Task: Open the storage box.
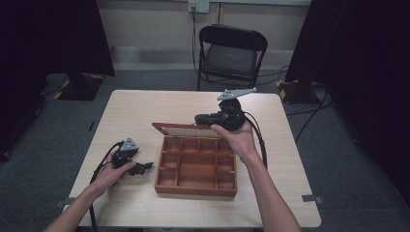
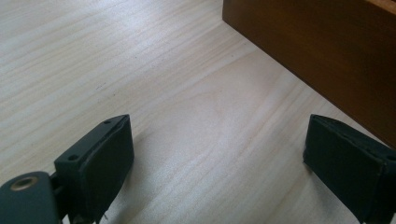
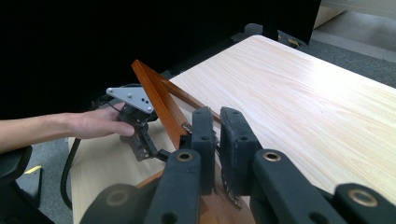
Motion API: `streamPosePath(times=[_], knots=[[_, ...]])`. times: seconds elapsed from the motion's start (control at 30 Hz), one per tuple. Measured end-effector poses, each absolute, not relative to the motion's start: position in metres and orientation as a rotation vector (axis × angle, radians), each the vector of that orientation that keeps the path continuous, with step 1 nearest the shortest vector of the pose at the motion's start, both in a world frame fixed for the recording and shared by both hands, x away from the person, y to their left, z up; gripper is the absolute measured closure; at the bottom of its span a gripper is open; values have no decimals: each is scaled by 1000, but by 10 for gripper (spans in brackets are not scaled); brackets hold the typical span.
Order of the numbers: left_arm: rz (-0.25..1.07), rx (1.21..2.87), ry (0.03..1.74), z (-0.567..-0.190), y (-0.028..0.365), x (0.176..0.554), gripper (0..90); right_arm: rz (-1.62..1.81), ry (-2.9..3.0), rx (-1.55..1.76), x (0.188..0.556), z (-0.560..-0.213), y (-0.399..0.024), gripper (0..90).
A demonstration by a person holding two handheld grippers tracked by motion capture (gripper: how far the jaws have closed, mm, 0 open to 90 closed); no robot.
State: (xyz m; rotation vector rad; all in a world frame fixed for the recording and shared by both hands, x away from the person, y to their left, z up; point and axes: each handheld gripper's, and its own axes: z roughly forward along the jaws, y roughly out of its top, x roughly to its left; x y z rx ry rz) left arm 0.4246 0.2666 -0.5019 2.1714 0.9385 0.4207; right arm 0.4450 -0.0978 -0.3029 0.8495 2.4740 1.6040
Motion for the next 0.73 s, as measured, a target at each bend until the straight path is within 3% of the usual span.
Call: streamPosePath(times=[0.73], knots=[[420,2171,938,-502,267,425,80,1610,2472,849,446,-303,-99,848]])
